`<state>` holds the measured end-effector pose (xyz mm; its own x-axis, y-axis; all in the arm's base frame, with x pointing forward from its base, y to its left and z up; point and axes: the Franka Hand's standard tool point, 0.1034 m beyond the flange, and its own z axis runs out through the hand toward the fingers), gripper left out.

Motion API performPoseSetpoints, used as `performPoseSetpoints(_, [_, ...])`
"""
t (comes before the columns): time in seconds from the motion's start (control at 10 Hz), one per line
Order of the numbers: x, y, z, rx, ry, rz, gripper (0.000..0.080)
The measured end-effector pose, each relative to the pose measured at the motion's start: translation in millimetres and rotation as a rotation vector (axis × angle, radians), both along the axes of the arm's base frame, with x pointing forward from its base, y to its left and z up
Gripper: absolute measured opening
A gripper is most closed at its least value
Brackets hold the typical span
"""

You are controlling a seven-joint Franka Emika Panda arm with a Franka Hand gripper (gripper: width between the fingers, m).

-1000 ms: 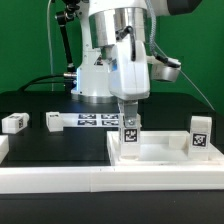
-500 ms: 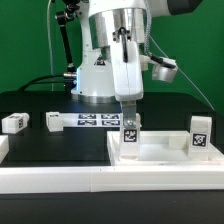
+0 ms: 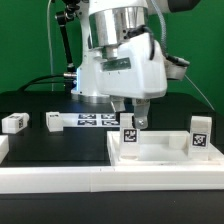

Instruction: Assemble square table

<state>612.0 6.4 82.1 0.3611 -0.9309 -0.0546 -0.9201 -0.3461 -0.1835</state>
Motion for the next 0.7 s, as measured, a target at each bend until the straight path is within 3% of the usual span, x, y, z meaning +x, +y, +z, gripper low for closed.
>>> performPoseSetpoints(0.5, [-0.2, 0.0, -0.3, -0.057, -0.04, 0.358, 0.0648])
performPoseSetpoints(0.7, [-0.7, 1.9, 0.4, -0.112, -0.029, 0.575, 0.0648])
